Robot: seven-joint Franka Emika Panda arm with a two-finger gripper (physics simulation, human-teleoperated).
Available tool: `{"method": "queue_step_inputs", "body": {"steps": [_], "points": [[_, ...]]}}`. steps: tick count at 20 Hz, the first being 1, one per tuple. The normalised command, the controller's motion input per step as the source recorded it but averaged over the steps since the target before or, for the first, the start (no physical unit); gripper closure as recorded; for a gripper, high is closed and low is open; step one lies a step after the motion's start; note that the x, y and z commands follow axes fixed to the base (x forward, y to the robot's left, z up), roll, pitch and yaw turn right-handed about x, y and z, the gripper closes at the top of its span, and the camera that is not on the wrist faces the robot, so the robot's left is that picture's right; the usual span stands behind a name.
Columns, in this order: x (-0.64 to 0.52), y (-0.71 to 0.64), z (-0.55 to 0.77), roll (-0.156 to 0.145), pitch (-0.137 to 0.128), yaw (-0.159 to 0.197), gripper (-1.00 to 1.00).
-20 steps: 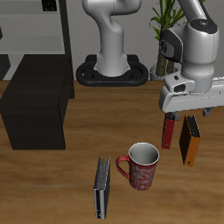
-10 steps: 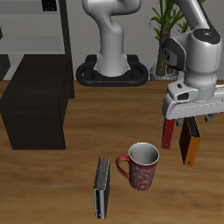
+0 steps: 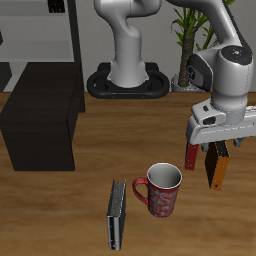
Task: Place the orange book upright on top of the shelf and place the red mug on top of the shelf
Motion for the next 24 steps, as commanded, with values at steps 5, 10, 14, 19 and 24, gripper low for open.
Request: {"method": "queue_step_inputs", "body": {"steps": [5,10,14,19,24], "points": [[0.02,0.02,-0.22,0.010,0.042,0.005,-1.00],[-0.03,0.07,-0.22,0.012,0.034,0.016,1.00],[-0.09,0.02,-0.09,0.024,0.011,0.013,1.00],[-0.06,0.01,0.19,0.013,-0.030,0.005,1.00],[-0.21,0.10,0.54,0.039,-0.066,-0.027,1.00]]}}
